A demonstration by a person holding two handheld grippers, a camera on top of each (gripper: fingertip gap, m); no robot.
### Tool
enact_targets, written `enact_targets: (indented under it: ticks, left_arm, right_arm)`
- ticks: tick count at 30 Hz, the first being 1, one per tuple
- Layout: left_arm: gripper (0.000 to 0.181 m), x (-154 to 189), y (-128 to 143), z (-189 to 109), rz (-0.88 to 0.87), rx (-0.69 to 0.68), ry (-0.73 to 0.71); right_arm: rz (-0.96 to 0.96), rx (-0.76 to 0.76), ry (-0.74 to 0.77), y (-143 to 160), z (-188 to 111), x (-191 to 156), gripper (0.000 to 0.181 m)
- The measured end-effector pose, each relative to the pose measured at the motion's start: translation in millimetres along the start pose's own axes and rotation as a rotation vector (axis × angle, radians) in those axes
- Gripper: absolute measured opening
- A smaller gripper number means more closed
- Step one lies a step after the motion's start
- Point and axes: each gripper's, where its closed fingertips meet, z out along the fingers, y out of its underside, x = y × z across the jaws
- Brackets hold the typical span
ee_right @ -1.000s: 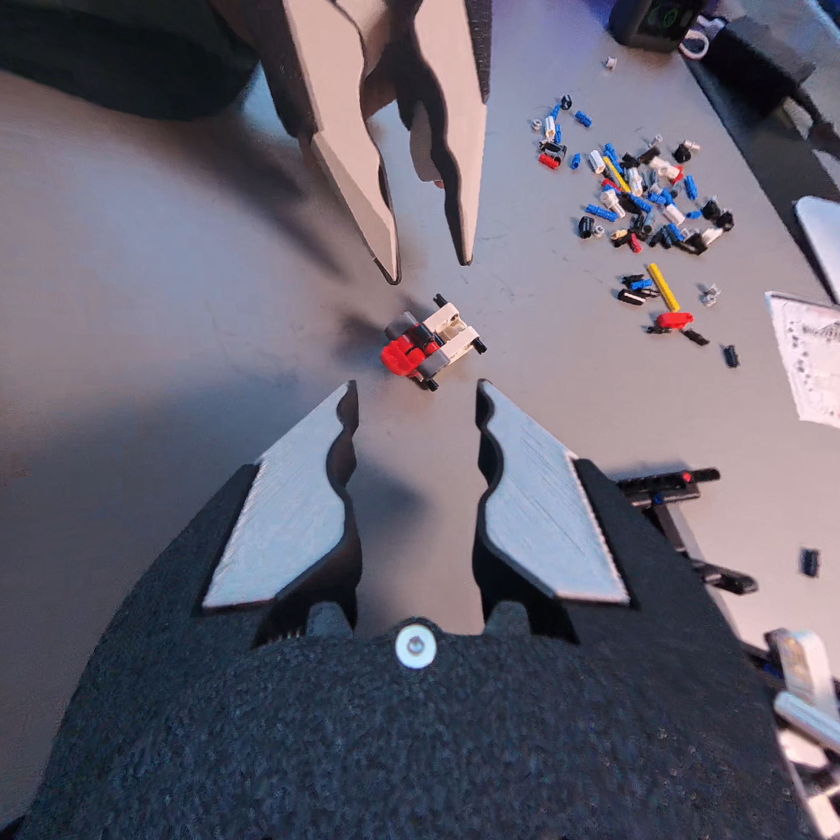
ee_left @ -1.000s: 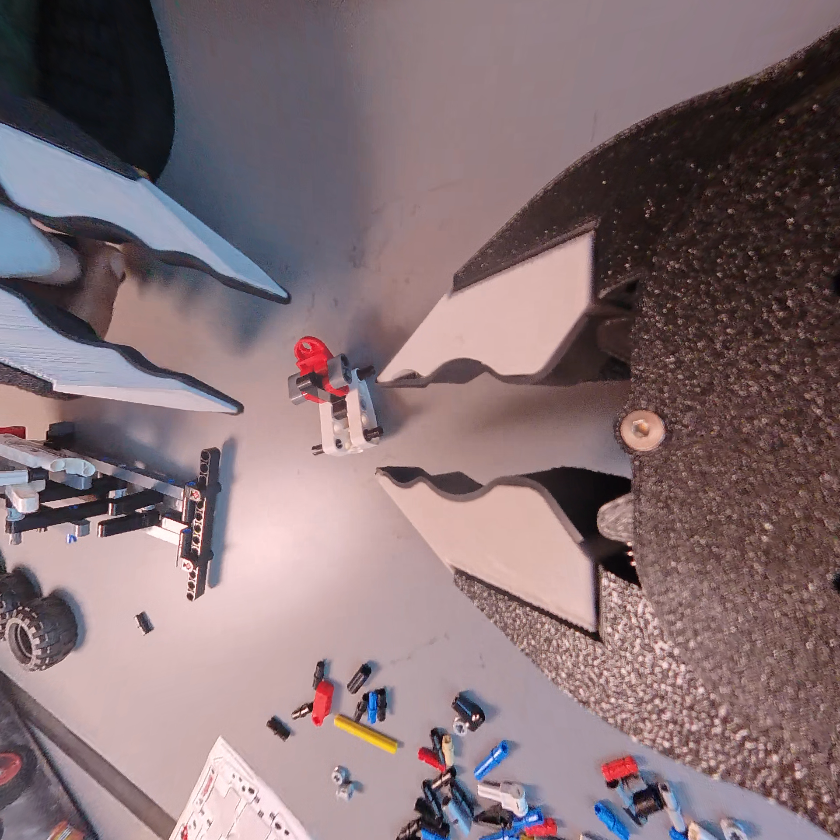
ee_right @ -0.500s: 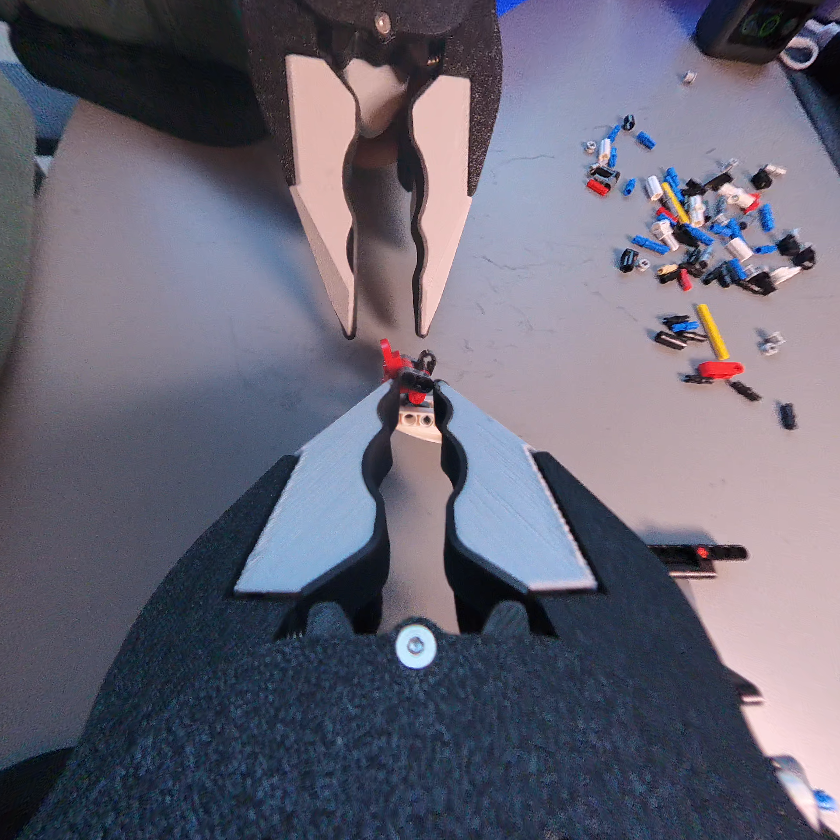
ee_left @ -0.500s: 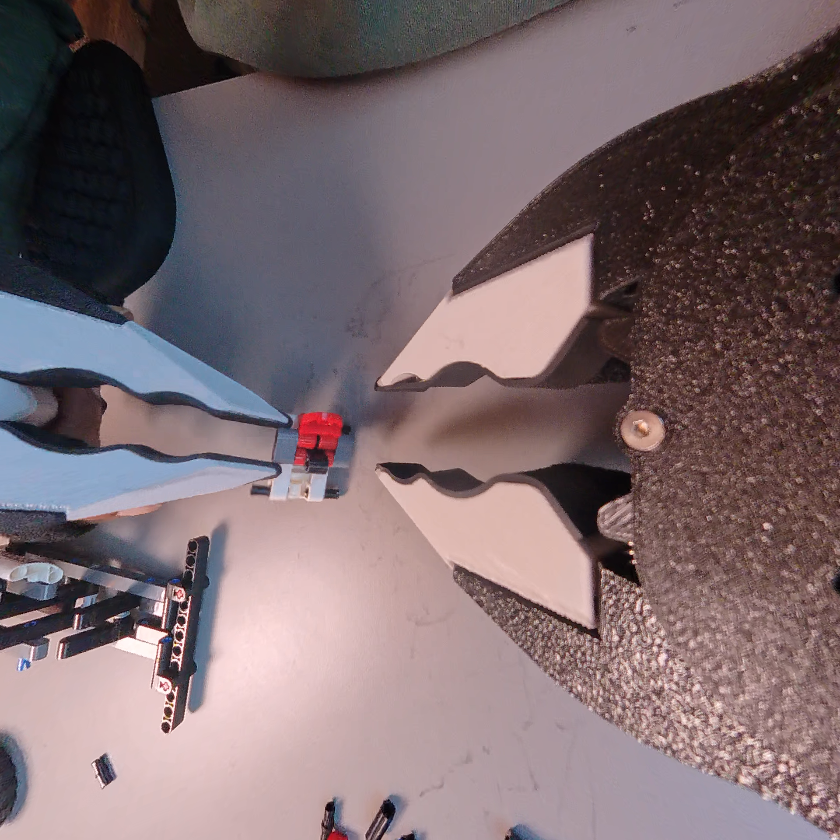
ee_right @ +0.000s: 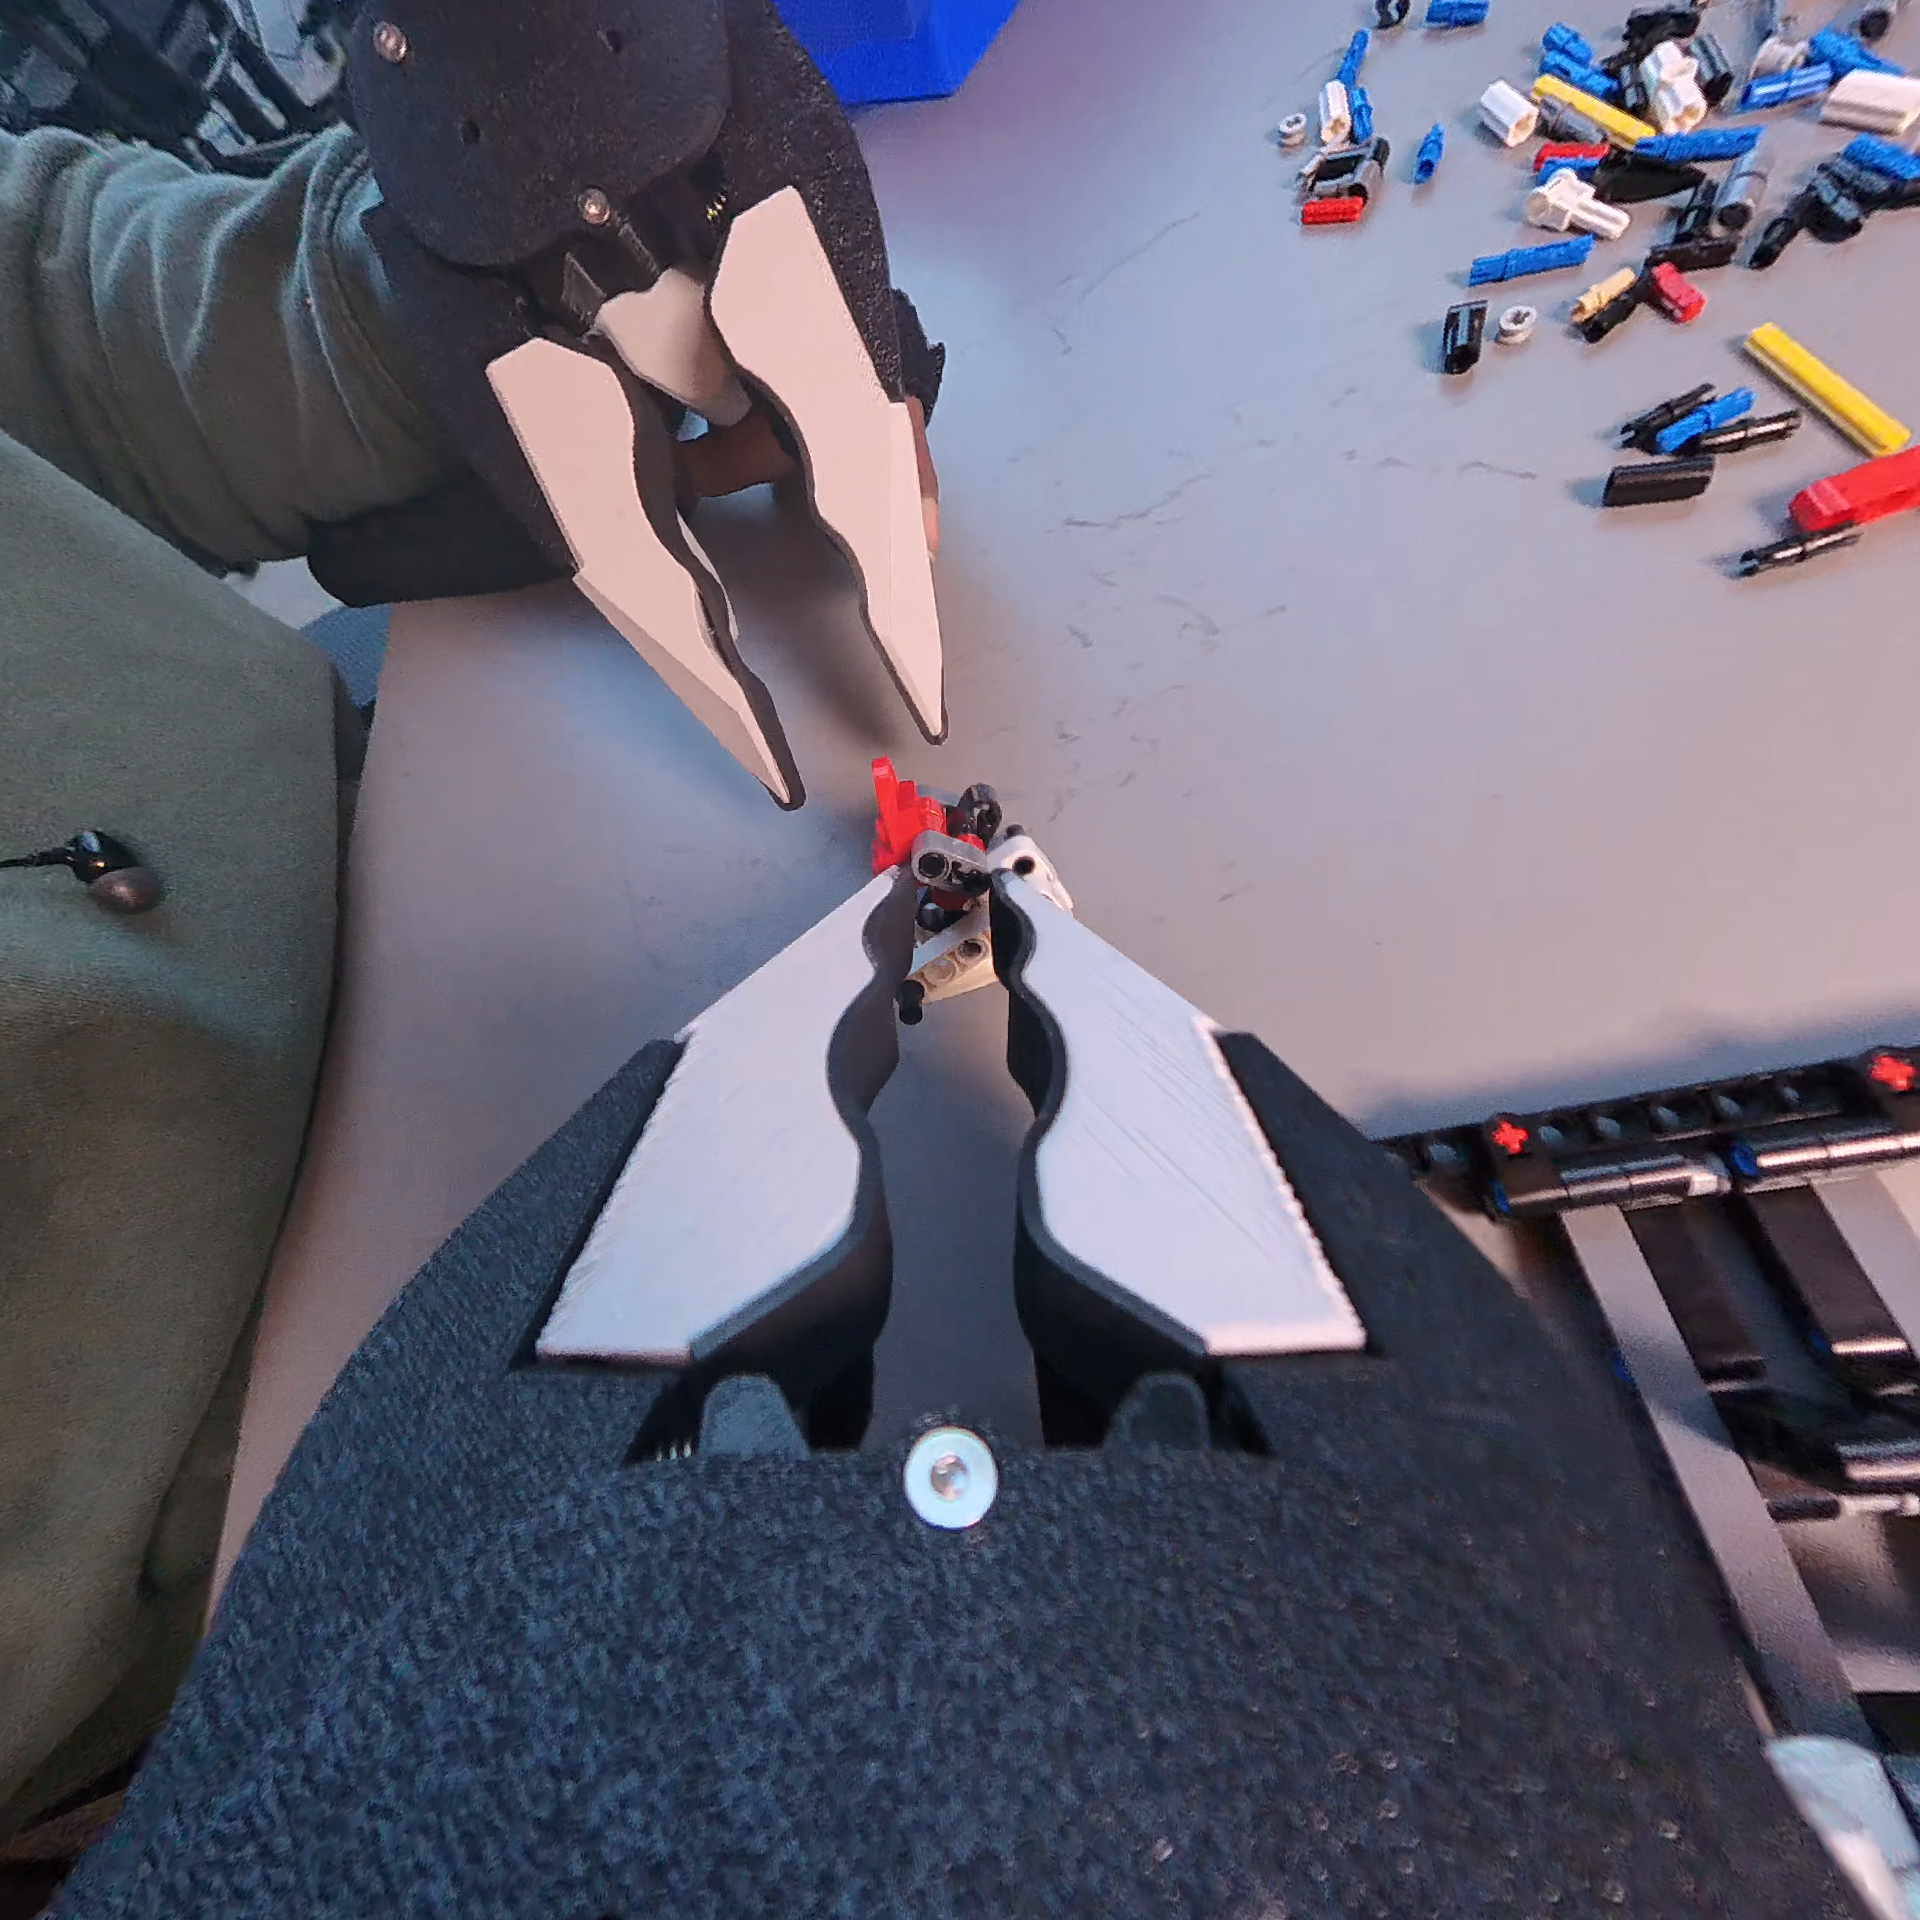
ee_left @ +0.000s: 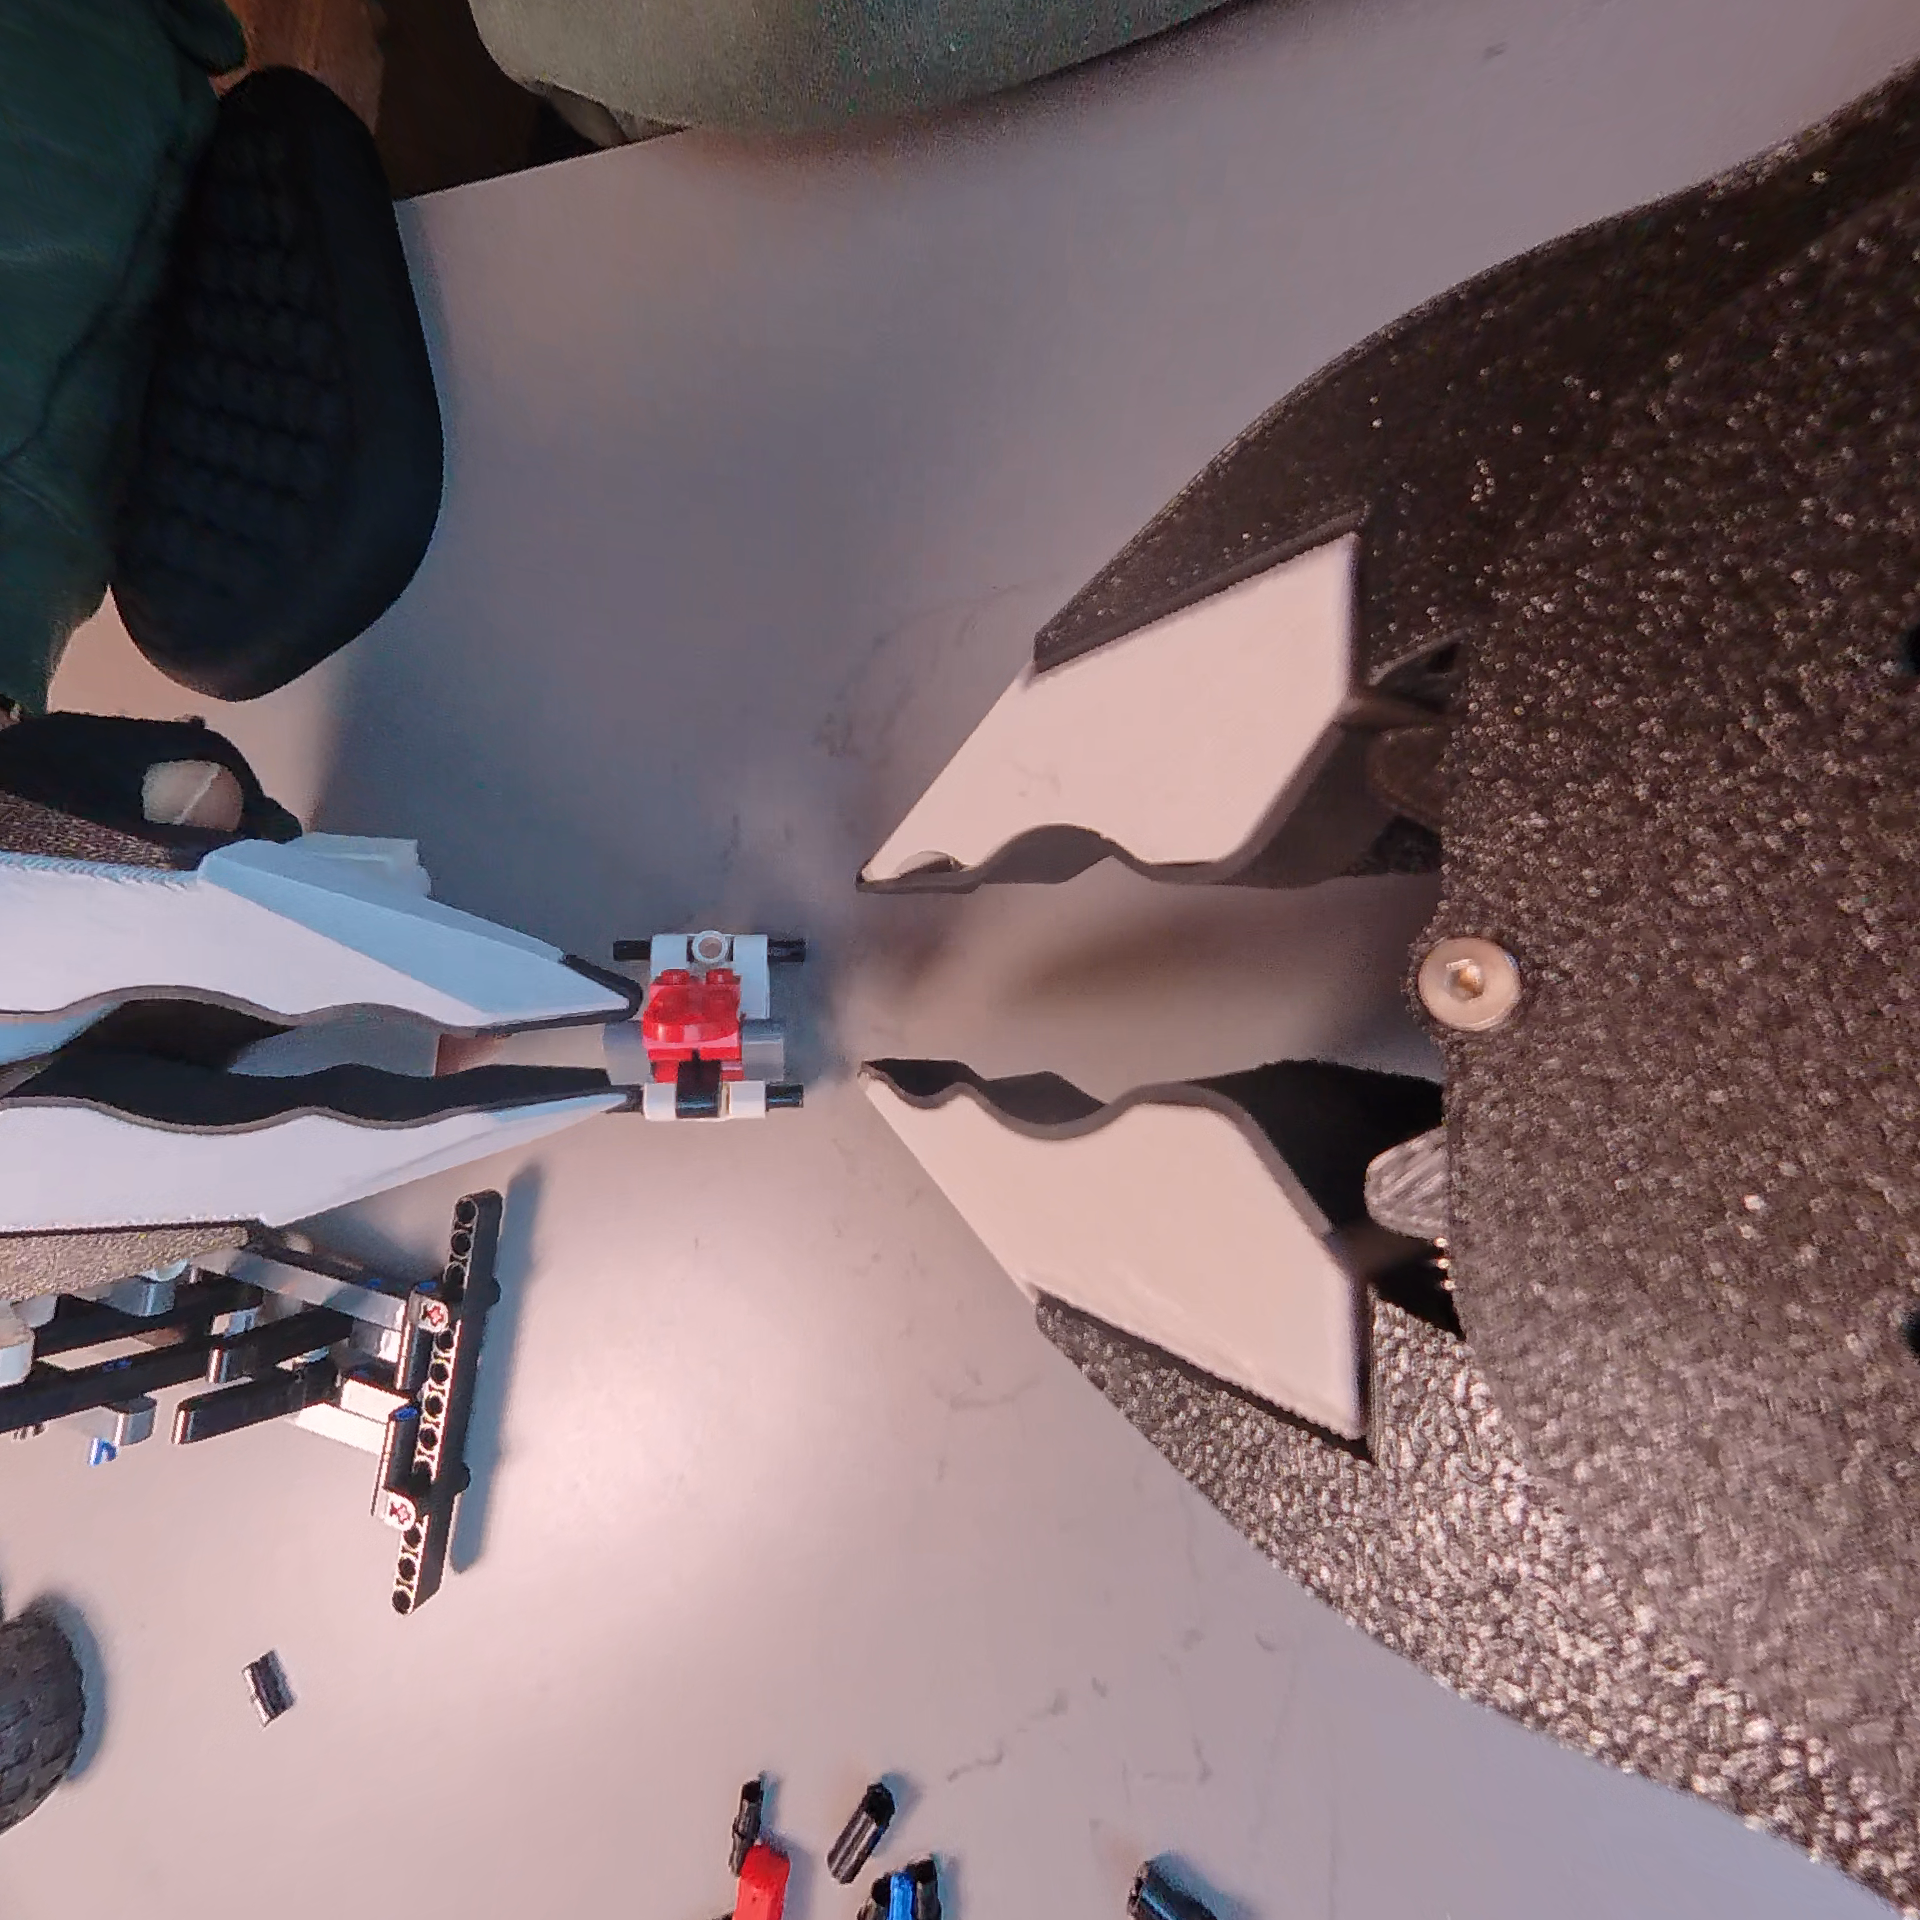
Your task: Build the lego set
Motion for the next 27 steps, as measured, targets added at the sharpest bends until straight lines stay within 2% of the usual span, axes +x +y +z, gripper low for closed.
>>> enact_targets:
  ticks: [4, 11, 14, 21, 27]
  left_arm:
    - [0.032, -2.6, 0.1, 1.6, -0.001, -0.003, -0.019]
    - [0.034, -7.3, -0.9, 5.8, -0.001, -0.014, -0.038]
    - [0.034, -7.7, -0.4, 6.7, -0.001, -0.019, -0.039]
    - [0.038, -11.4, -3.3, 7.2, 0.007, -0.008, -0.025]
    - [0.043, -7.8, -6.2, 12.7, 0.049, -0.019, 0.095]
  right_arm:
    - [-0.019, -0.022, -0.011, 7.8, -1.2, -1.5, 0.014]
    - [-0.270, -0.117, -0.010, 24.1, -0.5, -19.0, 0.027]
    - [-0.274, -0.119, -0.006, 24.6, -3.8, -21.0, 0.033]
    - [-0.296, -0.141, 0.046, 27.5, -8.3, -20.5, 0.034]
    - [-0.317, -0.231, 0.067, 37.0, 2.0, -26.1, 0.036]
